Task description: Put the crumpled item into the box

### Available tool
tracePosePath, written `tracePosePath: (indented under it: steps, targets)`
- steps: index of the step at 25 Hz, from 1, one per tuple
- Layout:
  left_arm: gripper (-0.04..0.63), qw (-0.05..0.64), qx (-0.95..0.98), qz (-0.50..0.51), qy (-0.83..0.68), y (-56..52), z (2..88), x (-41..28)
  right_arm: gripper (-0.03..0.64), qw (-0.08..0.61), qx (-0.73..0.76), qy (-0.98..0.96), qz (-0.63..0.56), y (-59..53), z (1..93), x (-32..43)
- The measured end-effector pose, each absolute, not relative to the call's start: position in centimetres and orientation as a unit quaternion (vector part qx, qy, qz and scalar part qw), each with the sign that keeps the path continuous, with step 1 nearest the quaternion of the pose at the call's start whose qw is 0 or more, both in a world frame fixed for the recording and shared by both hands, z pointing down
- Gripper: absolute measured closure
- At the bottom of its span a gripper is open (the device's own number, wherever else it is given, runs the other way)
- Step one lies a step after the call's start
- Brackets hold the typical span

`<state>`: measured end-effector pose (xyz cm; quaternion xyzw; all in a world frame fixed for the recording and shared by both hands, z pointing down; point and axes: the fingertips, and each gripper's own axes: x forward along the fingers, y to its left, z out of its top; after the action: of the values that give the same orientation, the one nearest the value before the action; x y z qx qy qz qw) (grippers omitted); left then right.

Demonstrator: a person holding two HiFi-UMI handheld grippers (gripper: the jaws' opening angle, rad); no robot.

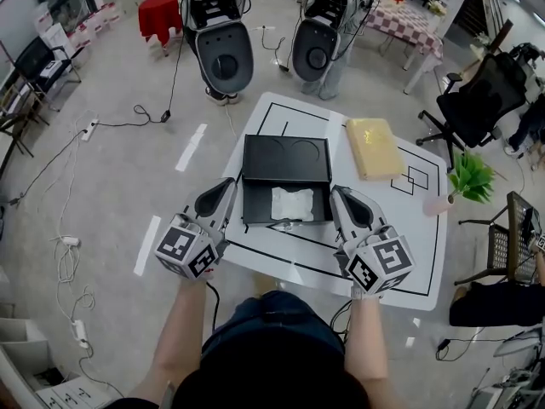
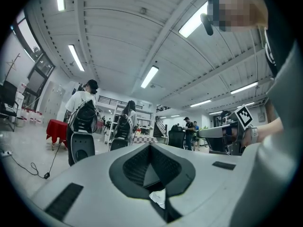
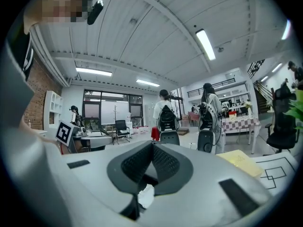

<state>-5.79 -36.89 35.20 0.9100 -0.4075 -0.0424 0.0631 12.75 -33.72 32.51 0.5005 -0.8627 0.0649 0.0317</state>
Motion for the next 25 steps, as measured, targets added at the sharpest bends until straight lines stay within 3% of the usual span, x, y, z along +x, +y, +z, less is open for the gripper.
tracePosePath:
  steps: [25]
  targets:
    - [0.594,0.052,0.907,-0.054,-0.415,-38.7,33.4,-6.1,0.614,0.025,0.501,-0.864,0.046,-35.6,31.1,13.1]
